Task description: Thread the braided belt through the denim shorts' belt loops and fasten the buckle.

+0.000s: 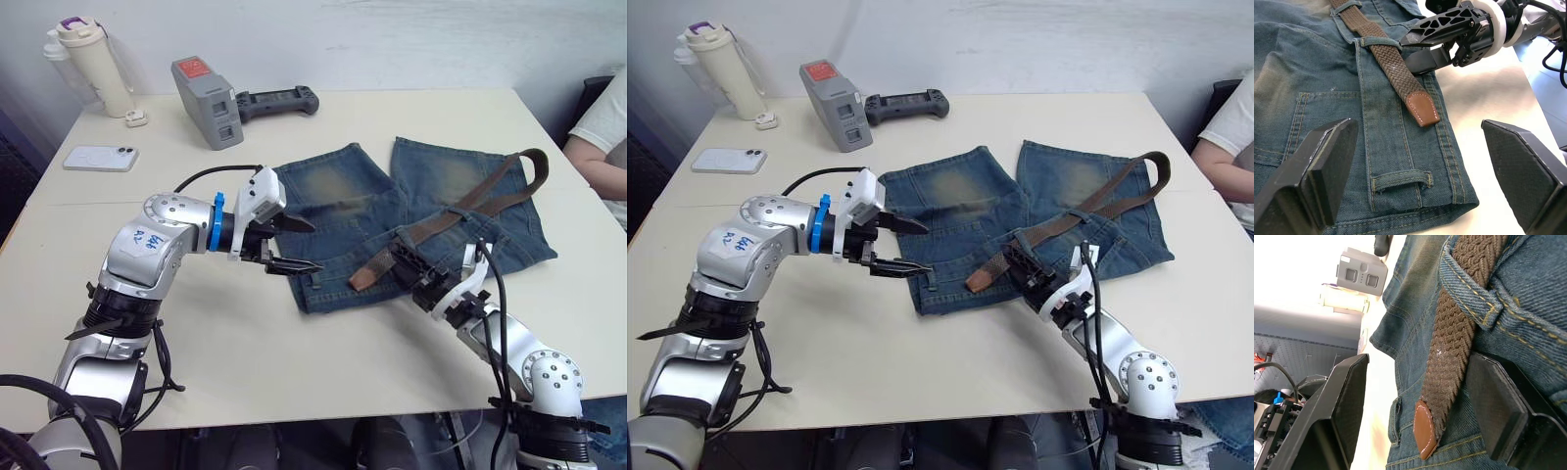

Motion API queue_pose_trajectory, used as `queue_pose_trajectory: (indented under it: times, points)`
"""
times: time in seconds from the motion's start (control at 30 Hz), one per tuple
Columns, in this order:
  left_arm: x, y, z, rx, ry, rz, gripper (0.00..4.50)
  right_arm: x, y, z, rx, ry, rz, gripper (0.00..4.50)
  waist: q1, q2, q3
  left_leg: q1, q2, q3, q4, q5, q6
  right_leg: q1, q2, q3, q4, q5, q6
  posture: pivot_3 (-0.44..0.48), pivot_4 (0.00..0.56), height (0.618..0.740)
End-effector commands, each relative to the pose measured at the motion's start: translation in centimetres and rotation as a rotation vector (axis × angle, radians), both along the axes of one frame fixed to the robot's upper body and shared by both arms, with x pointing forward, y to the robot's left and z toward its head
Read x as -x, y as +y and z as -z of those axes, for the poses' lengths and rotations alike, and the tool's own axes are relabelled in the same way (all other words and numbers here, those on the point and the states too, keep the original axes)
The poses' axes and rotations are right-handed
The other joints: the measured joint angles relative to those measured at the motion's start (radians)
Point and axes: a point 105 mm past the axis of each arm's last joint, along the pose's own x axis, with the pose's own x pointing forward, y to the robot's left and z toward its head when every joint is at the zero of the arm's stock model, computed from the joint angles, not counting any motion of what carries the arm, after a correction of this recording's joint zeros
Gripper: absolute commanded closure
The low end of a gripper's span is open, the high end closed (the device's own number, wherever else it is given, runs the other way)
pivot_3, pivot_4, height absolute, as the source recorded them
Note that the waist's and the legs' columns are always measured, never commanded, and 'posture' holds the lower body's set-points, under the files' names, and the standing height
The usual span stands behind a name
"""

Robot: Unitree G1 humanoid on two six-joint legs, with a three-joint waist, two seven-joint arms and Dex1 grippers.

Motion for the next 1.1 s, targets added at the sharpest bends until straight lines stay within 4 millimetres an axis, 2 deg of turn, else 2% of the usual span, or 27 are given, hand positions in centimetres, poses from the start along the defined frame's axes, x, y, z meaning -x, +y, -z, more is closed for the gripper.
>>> queue_pose_trajectory:
  times: [0.03,0.17,0.2,0.27,0.37,0.43,0.6,0.77,0.97,1.1]
  points:
    - [0.3,-0.2,-0.8,0.002,-0.048,0.025,0.07,-0.1,0.2,-1.3,-0.031,-0.058,-0.001,1.16,-0.002,0.000,0.000,0.000,0.000,0.000,0.000,0.000,0.000,0.000,0.000,0.000,0.000,0.000,0.000,0.000,0.150,0.650]
    - [0.3,-0.2,-0.7,-0.002,-0.049,0.023,0.07,-0.1,0.0,-1.2,-0.028,-0.059,0.006,1.16,-0.003,0.000,0.000,0.000,0.000,0.000,0.000,0.000,0.000,0.000,0.000,0.000,0.000,0.000,0.000,0.000,0.150,0.650]
    - [0.2,0.0,-0.6,-0.005,-0.049,0.017,0.03,-0.1,-0.2,-1.2,-0.037,-0.061,0.015,1.42,-0.003,0.000,0.000,0.000,0.000,0.000,0.000,0.000,0.000,0.000,0.000,0.000,0.000,0.000,0.000,0.000,0.150,0.650]
    - [0.2,0.1,-0.4,-0.006,-0.042,0.006,0.00,-0.1,-0.4,-1.4,-0.049,-0.064,0.023,2.05,-0.004,0.000,0.000,0.000,0.000,0.000,0.000,0.000,0.000,0.000,0.000,0.000,0.000,0.000,0.000,0.000,0.150,0.650]
    - [0.1,0.3,-0.2,-0.010,-0.041,-0.002,0.00,-0.3,-0.3,-1.7,-0.073,-0.074,0.028,3.61,-0.004,0.000,0.000,0.000,0.000,0.000,0.000,0.000,0.000,0.000,0.000,0.000,0.000,0.000,0.000,0.000,0.150,0.650]
    - [0.0,0.6,-0.1,-0.019,-0.038,-0.017,0.00,-0.4,-0.3,-2.6,-0.105,-0.102,0.031,4.47,-0.005,0.000,0.000,0.000,0.000,0.000,-0.001,0.000,0.000,0.000,0.000,0.000,0.000,0.000,0.000,0.000,0.150,0.650]
    - [-0.4,1.7,0.1,-0.033,-0.033,-0.062,0.00,-0.7,0.0,-4.1,-0.146,-0.142,0.037,4.47,-0.006,0.001,0.000,0.000,0.000,0.000,-0.001,0.000,0.000,-0.001,0.000,0.001,0.000,0.000,0.000,0.000,0.150,0.650]
    - [-0.3,2.4,0.6,-0.048,-0.023,-0.088,0.00,-1.0,2.0,-5.2,-0.182,-0.140,-0.011,4.47,-0.008,0.001,0.001,0.000,0.000,0.001,-0.002,0.000,0.000,-0.002,0.000,0.001,0.001,0.000,0.000,0.000,0.150,0.650]
    - [0.1,2.9,1.0,-0.052,-0.010,-0.112,0.00,-0.3,5.2,-3.3,-0.179,-0.032,-0.104,4.47,-0.010,0.002,0.001,-0.001,0.000,0.002,-0.002,0.000,0.000,-0.006,0.000,0.003,0.003,0.000,0.000,0.000,0.150,0.650]
    - [0.2,3.1,1.2,-0.051,-0.003,-0.127,0.00,1.5,8.0,-3.1,-0.178,-0.010,-0.215,4.47,-0.010,0.001,0.001,-0.002,0.000,0.005,-0.002,0.000,0.000,-0.012,0.000,0.008,0.009,0.000,0.000,0.000,0.150,0.650]
